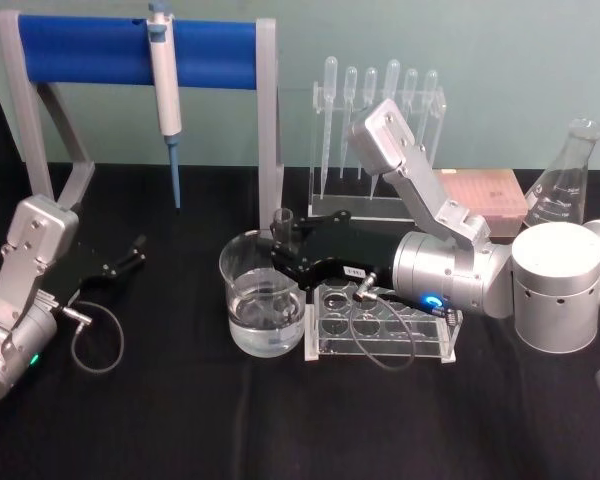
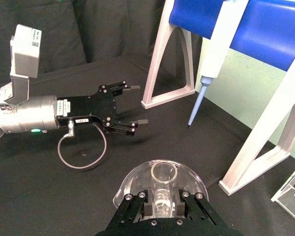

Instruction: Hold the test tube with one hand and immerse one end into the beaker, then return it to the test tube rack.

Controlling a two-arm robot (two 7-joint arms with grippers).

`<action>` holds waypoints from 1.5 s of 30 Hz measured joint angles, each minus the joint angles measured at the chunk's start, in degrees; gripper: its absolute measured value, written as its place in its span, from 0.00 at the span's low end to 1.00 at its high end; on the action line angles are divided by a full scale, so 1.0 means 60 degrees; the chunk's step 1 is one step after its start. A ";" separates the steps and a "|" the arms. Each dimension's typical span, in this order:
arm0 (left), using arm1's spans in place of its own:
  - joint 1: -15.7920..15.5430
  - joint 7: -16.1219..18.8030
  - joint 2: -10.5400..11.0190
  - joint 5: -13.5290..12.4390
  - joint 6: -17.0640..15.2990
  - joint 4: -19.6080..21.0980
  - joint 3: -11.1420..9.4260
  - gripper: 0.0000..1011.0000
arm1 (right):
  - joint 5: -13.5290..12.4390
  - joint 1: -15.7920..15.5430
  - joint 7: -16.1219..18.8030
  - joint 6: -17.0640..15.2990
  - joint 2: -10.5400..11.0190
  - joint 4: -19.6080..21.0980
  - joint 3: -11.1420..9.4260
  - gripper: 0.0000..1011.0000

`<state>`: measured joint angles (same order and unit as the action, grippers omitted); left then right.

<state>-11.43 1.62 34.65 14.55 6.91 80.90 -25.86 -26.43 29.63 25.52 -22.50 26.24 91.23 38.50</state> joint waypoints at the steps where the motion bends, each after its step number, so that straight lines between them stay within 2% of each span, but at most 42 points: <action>1: 0.0000 0.0001 0.0000 0.0000 0.0000 0.0000 0.0001 0.99 | 0.0000 0.0000 0.0000 0.0000 0.0000 0.0001 0.0000 0.24; 45: 0.0000 0.0001 0.0000 0.0000 0.0000 0.0000 0.0000 0.99 | 0.0000 0.0000 0.0000 0.0000 0.0000 0.0000 0.0000 0.24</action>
<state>-11.43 1.62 34.65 14.55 6.91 80.90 -25.86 -26.43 29.63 25.52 -22.50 26.24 91.23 38.49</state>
